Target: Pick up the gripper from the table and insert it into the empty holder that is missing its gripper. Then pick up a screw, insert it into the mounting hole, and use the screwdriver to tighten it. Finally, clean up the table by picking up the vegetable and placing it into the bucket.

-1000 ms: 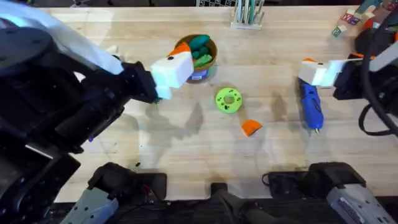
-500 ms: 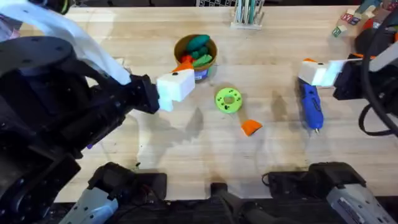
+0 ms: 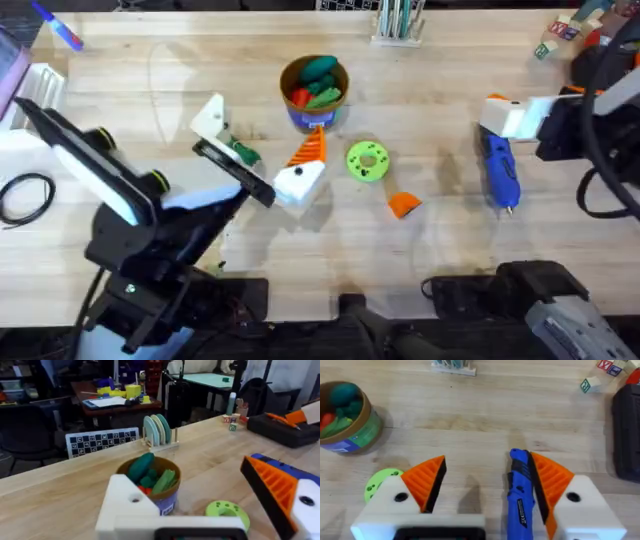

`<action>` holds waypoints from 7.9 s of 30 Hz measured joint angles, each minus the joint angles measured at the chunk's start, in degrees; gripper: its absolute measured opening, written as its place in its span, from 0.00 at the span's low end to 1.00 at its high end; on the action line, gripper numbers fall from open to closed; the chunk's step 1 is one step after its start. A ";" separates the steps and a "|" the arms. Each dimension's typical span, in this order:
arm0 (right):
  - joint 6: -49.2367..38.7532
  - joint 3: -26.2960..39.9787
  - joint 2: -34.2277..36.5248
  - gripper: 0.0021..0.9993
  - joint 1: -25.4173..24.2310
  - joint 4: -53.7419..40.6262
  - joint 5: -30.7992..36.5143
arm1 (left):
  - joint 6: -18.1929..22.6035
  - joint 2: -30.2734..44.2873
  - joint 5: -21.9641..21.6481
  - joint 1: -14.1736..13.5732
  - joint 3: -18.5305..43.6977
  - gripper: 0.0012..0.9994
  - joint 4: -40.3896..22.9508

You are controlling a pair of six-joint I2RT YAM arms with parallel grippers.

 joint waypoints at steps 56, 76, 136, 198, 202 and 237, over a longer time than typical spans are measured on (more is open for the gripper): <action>-0.48 6.46 6.66 0.99 14.70 -19.92 -18.51 | 0.86 -14.17 2.68 -0.86 -4.22 0.99 -18.32; 15.71 7.04 29.41 0.99 33.38 -24.52 -5.30 | 0.86 -14.17 2.68 -0.86 -4.20 0.99 -18.32; 11.98 17.11 46.11 0.01 26.23 -0.56 -59.89 | 0.72 -14.17 24.83 -0.86 -4.20 0.99 -17.88; 39.63 17.11 68.29 0.01 29.48 38.38 -80.31 | -1.83 -14.15 12.95 2.00 -4.22 0.99 -17.84; 38.87 17.11 69.40 0.01 28.53 39.23 -83.99 | -1.61 -14.15 15.32 2.00 -4.22 0.99 -17.64; 37.13 17.11 70.18 0.00 30.24 39.56 -85.48 | -0.59 -14.32 24.35 1.43 -4.33 0.99 -16.83</action>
